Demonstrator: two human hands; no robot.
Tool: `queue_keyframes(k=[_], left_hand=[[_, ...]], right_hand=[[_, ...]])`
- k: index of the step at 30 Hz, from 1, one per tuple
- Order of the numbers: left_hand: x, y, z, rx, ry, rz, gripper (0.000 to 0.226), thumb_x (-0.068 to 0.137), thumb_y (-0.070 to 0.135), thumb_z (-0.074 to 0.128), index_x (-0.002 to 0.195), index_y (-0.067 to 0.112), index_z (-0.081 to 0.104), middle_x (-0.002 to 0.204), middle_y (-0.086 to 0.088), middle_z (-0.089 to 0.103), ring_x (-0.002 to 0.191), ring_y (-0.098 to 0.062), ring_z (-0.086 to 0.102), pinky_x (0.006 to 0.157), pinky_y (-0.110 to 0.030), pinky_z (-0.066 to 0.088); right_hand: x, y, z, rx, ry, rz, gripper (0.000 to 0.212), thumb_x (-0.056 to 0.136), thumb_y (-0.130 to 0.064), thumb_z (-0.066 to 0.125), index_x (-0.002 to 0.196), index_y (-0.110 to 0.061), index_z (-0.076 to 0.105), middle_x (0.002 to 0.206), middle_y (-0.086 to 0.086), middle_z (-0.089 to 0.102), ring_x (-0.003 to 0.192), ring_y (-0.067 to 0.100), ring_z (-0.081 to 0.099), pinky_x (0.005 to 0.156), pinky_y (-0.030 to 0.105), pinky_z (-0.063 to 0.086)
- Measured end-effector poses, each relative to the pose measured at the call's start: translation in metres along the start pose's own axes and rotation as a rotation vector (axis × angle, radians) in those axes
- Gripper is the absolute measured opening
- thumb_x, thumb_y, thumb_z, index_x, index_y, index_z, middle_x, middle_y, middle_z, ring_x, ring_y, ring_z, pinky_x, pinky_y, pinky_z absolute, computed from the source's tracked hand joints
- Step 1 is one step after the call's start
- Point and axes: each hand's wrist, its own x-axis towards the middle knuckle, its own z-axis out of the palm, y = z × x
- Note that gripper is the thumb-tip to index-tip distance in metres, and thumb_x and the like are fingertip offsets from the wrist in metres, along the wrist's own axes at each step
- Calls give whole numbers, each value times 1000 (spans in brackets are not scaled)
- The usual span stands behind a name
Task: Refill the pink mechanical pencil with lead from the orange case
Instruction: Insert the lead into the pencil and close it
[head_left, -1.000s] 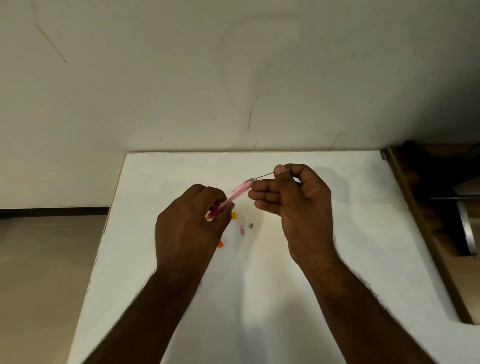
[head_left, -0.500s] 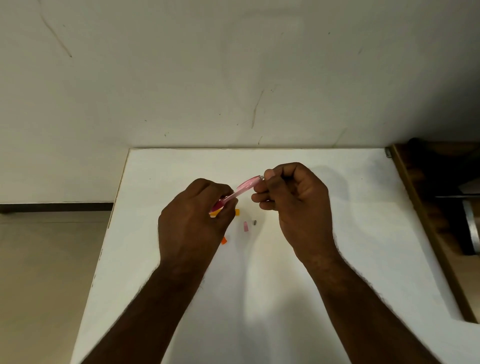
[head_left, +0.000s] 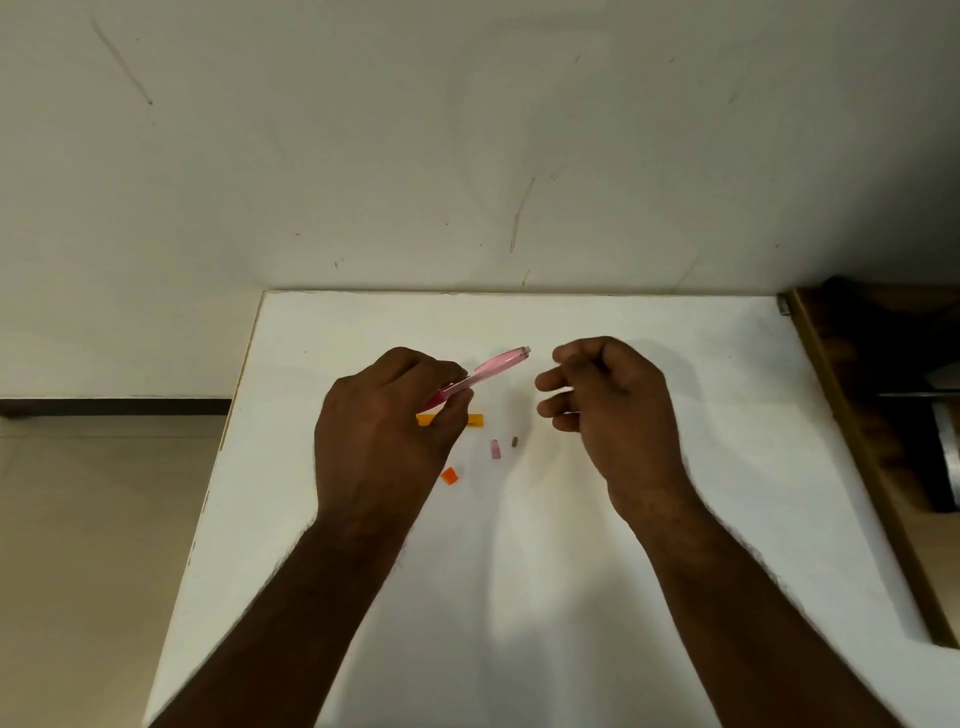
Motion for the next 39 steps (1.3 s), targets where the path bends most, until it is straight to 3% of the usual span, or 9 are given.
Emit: queue_keyframes(k=[3, 5, 9, 18, 20, 24, 27, 31, 39], left_hand=[[1, -2, -1, -4, -31, 8, 12, 87, 30, 72, 95, 22, 76, 89, 10, 72, 74, -12, 68, 66, -36, 53], [2, -3, -1, -4, -56, 4, 13, 86, 29, 73, 97, 21, 77, 91, 8, 73, 75, -14, 68, 68, -39, 54], [2, -4, -1, 2, -85, 2, 14, 85, 27, 73, 97, 20, 77, 92, 6, 74, 77, -17, 68, 71, -44, 54], [2, -5, -2, 21, -108, 2, 16, 86, 29, 72, 98, 21, 78, 91, 6, 74, 75, -16, 68, 71, -43, 54], [2, -6, -1, 9, -110, -10, 14, 85, 27, 72, 98, 22, 77, 92, 8, 73, 76, -16, 69, 71, -44, 54], [2, -5, -1, -2, -104, -9, 14, 85, 27, 71, 96, 22, 78, 91, 8, 73, 76, -17, 69, 71, -43, 53], [3, -3, -1, 7, -120, -1, 13, 86, 27, 72, 97, 23, 78, 91, 8, 73, 76, -16, 68, 71, -44, 53], [2, -4, -2, 16, -141, -8, 13, 87, 28, 72, 98, 24, 77, 93, 9, 73, 78, -16, 68, 74, -45, 52], [3, -3, -4, 30, -157, -2, 13, 87, 29, 72, 98, 24, 77, 92, 8, 73, 78, -19, 68, 76, -46, 52]], right_hand=[[1, 14, -3, -527, -56, -124, 9, 93, -24, 69, 85, -28, 69, 80, -16, 71, 69, 5, 68, 75, 23, 52], [-4, 17, -1, -730, -125, -170, 5, 88, -27, 74, 87, -31, 71, 80, -20, 68, 74, 3, 64, 72, 18, 47], [-10, 15, 7, -894, -194, -230, 6, 89, -31, 74, 95, -29, 75, 91, -10, 72, 84, 13, 67, 79, 27, 51], [-12, 12, 11, -1084, -271, -245, 11, 93, -32, 62, 90, -25, 69, 89, -6, 70, 85, 19, 67, 77, 32, 53], [-9, 13, 10, -928, -225, -183, 9, 94, -27, 63, 89, -24, 70, 88, -6, 72, 84, 19, 68, 79, 33, 54], [-3, 1, 4, -78, -29, 90, 12, 100, -9, 60, 92, -11, 69, 90, 4, 70, 70, 21, 77, 67, 34, 63], [-4, -8, 3, 190, -68, 147, 15, 102, 0, 55, 92, -5, 66, 91, 9, 70, 76, 27, 79, 64, 28, 61], [-7, -11, 4, 271, -125, 121, 23, 101, 6, 50, 88, -7, 63, 86, 9, 73, 81, 29, 78, 69, 33, 63], [-6, -7, 5, 154, -135, 33, 17, 101, 1, 54, 91, -7, 65, 81, 6, 74, 74, 26, 77, 64, 30, 61]])
